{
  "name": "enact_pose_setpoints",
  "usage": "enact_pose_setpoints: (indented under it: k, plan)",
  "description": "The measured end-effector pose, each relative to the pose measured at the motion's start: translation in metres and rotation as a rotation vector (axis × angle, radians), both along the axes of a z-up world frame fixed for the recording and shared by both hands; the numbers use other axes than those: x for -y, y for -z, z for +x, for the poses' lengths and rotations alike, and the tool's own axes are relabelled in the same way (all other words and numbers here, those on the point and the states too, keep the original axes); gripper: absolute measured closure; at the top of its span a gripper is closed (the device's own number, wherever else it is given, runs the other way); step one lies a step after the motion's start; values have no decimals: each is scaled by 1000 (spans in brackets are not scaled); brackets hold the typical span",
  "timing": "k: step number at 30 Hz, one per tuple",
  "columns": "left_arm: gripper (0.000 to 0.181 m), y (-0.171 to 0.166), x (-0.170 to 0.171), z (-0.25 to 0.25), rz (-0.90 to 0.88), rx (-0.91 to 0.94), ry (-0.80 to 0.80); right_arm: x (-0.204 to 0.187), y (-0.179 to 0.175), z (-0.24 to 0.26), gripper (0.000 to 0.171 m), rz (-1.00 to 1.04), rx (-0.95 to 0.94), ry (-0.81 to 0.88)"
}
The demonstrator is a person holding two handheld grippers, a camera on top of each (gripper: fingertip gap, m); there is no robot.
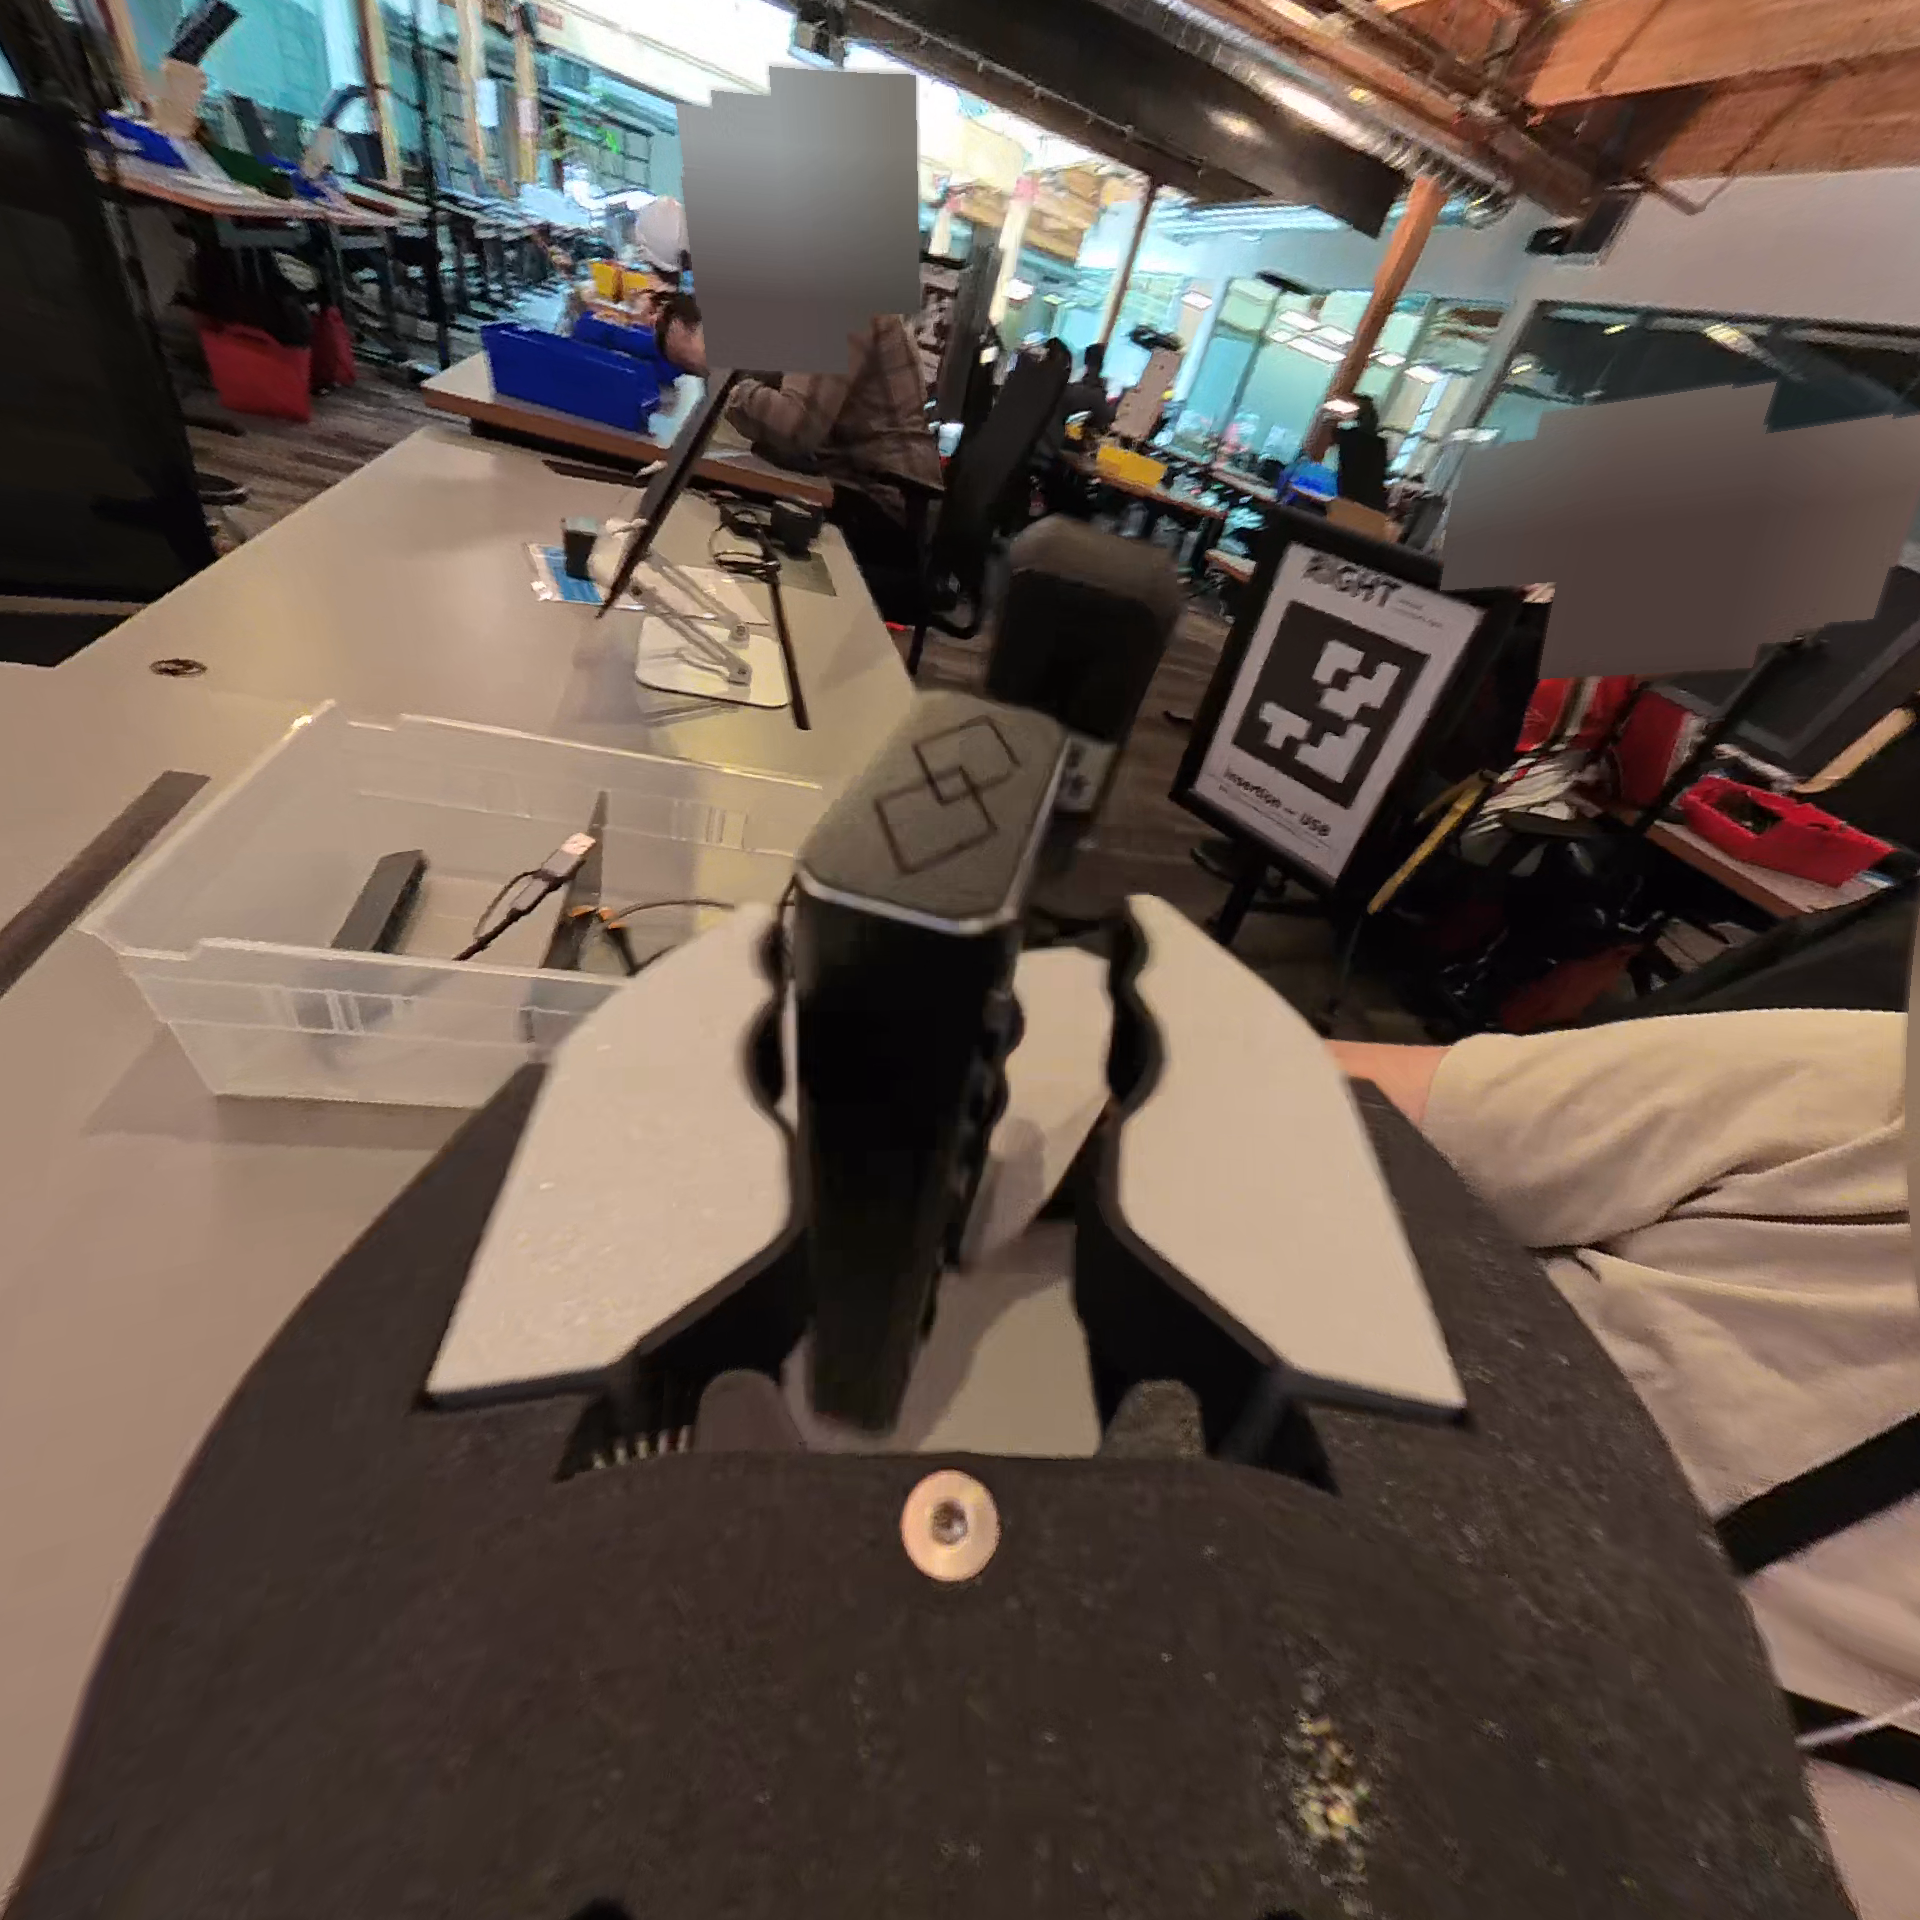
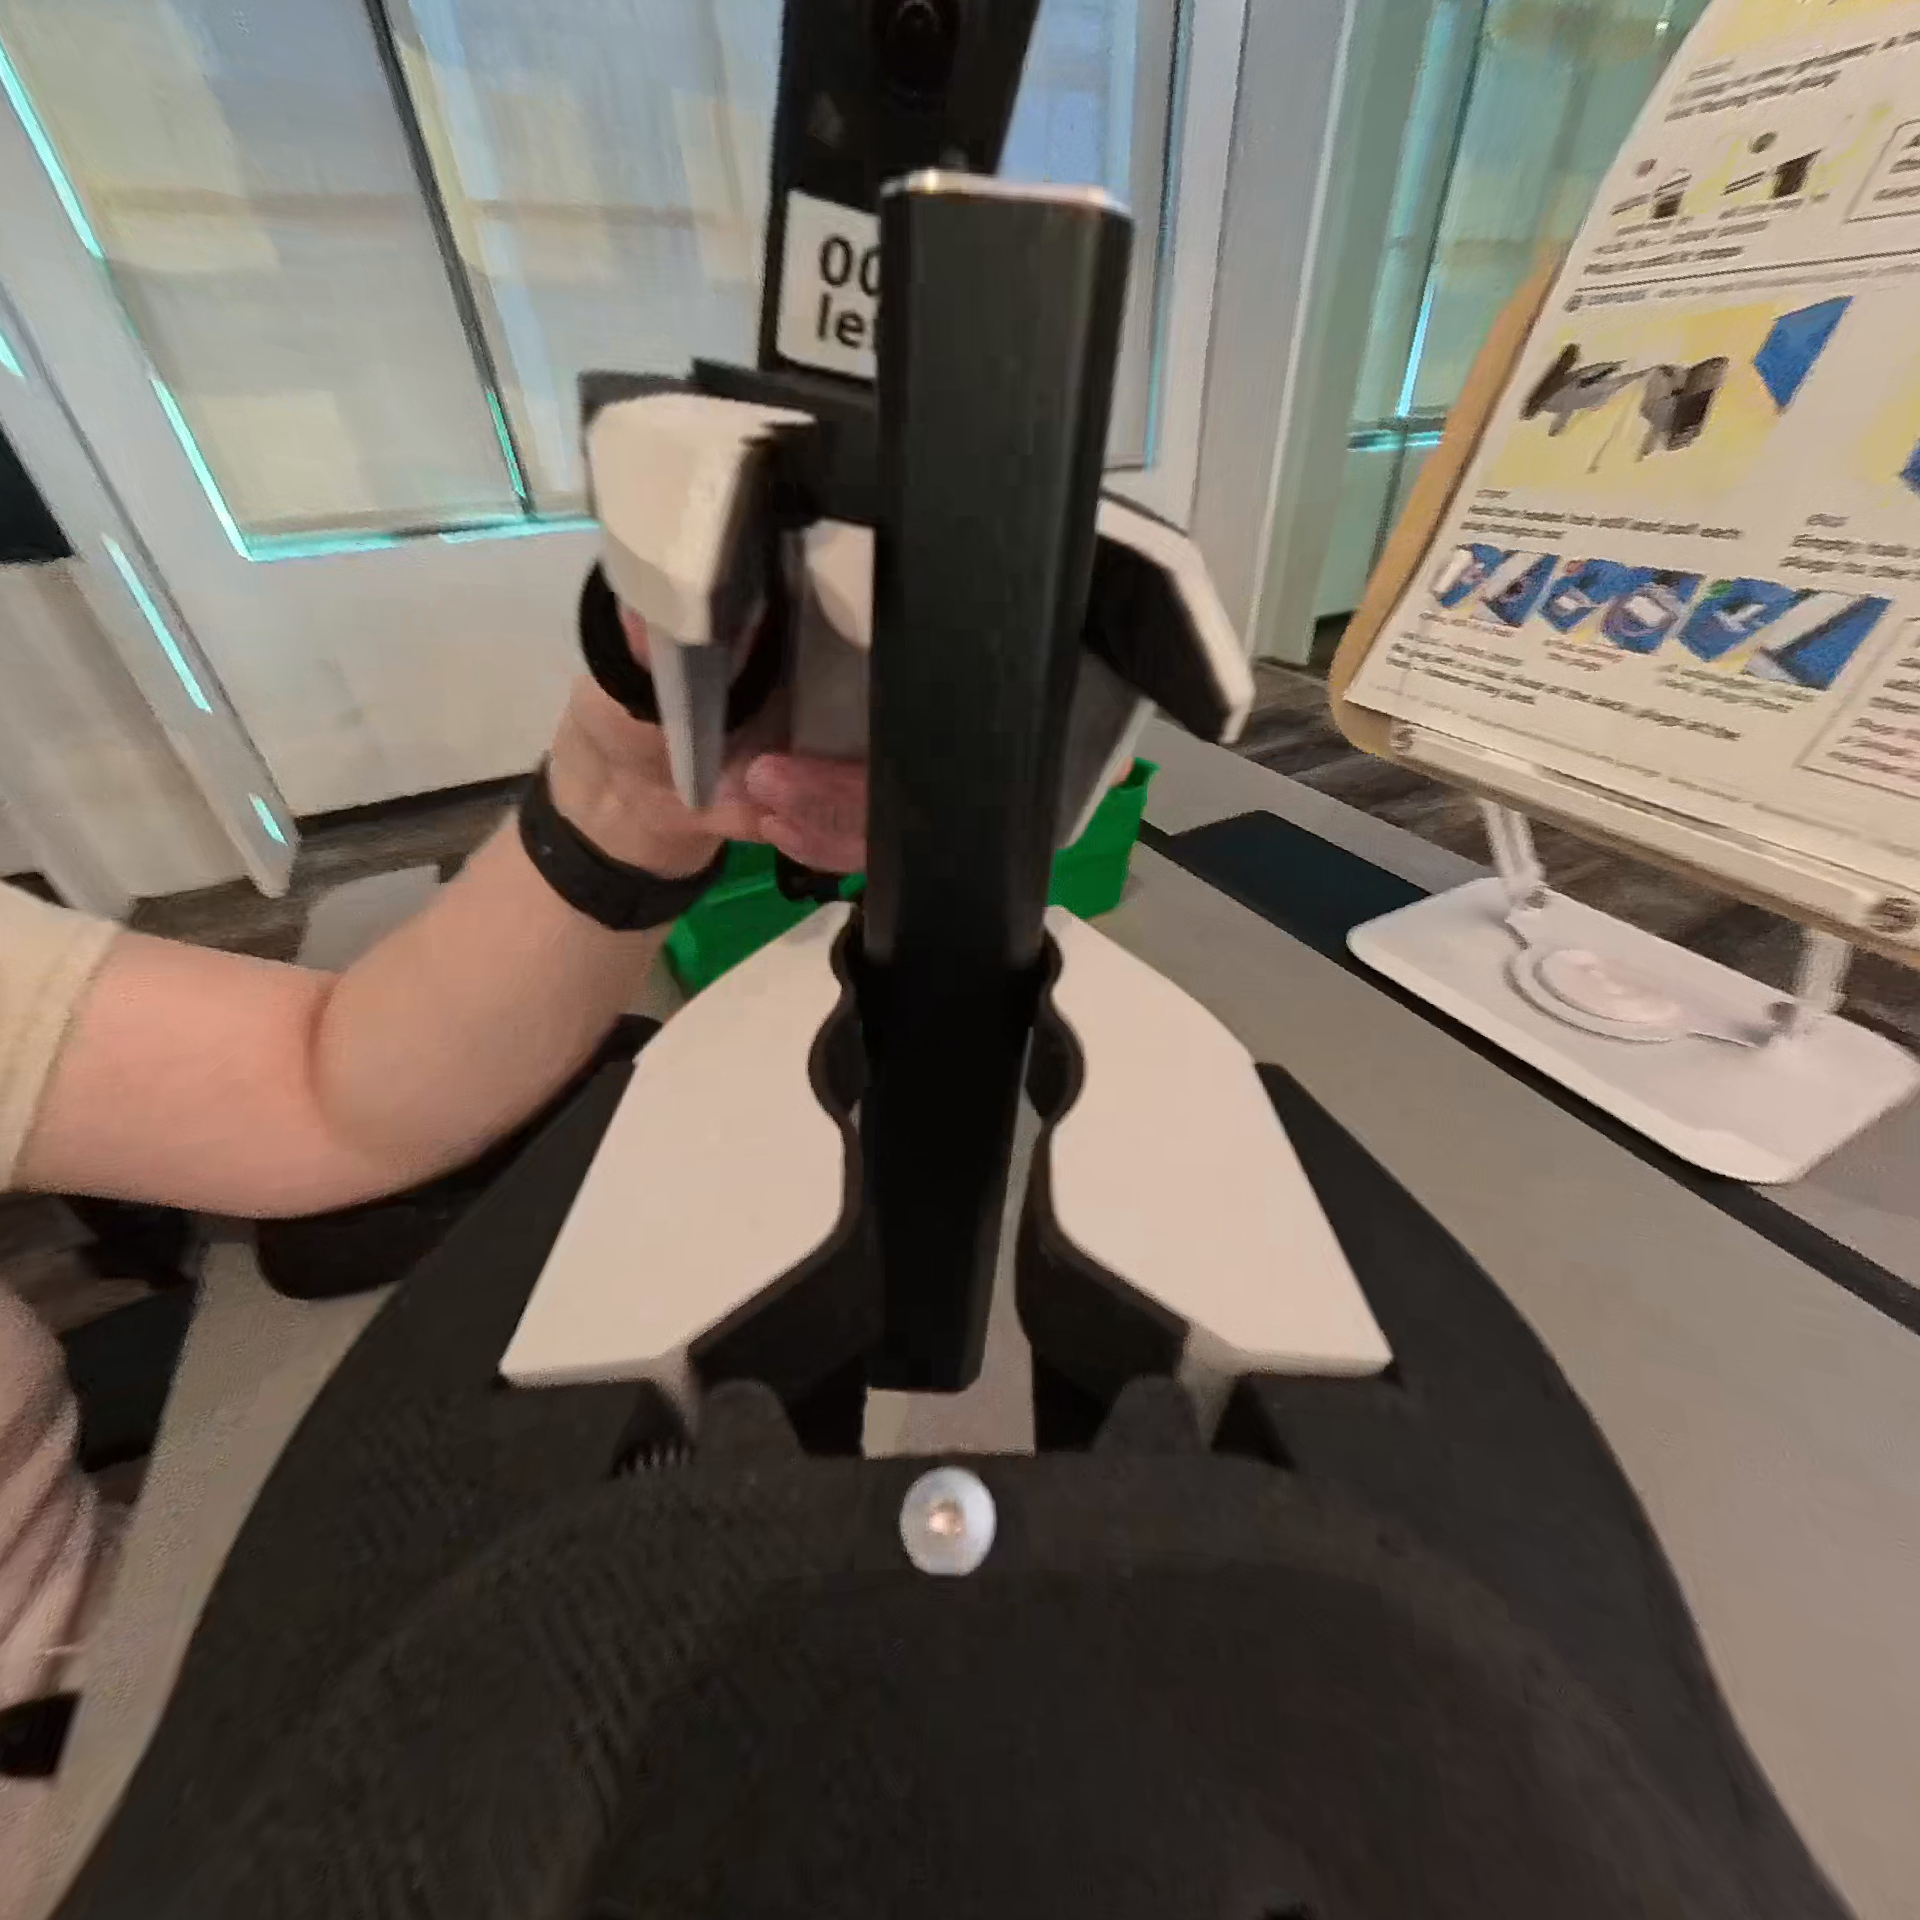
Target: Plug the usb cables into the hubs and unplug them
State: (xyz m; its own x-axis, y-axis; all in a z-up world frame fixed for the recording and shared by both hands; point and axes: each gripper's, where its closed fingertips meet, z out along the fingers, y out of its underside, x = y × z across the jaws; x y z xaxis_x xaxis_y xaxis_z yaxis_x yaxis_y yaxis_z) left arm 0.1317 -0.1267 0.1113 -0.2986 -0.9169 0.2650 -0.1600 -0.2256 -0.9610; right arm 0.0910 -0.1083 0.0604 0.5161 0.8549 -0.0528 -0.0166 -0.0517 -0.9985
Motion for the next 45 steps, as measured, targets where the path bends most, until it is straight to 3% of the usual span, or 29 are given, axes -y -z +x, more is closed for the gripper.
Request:
enact_pose_setpoints:
  k: [1,2,5,8,12,20,26,34,37,39,41,43,45]
  plan:
    - [104,3,-8,-1,29,-23,-53,-2,-1,12,143,21,57,47]
    - [100,6,-17,-5,70,-51,-112,-5,-6,27,143,42,104,83]
    - [112,5,-38,-18,125,-60,-218,-24,-27,90,142,65,251,217]
    - [122,-1,-40,-27,65,-32,-182,-54,-22,169,143,70,622,337]
    - [125,6,-46,-30,80,-72,-183,-92,21,257,142,-114,1076,427]
    - [129,19,-52,-27,84,-123,-194,-112,146,310,142,-413,1488,120]
    - [131,23,-56,-29,94,-147,-204,-110,180,319,142,-595,1454,-37]
    - [130,26,-58,-28,96,-169,-211,-114,190,330,142,-649,1369,48]
    - [133,22,-56,-33,92,-173,-206,-112,149,321,146,-615,1216,152]
    - [133,17,-56,-39,110,-173,-228,-114,92,320,143,-493,1049,346]
    - [133,7,-56,-48,136,-153,-264,-89,41,320,140,-430,810,512]
    - [132,-3,-53,-56,156,-132,-290,-44,22,320,141,-417,626,567]
    - [131,-9,-49,-63,174,-124,-311,-7,33,330,144,-422,616,614]
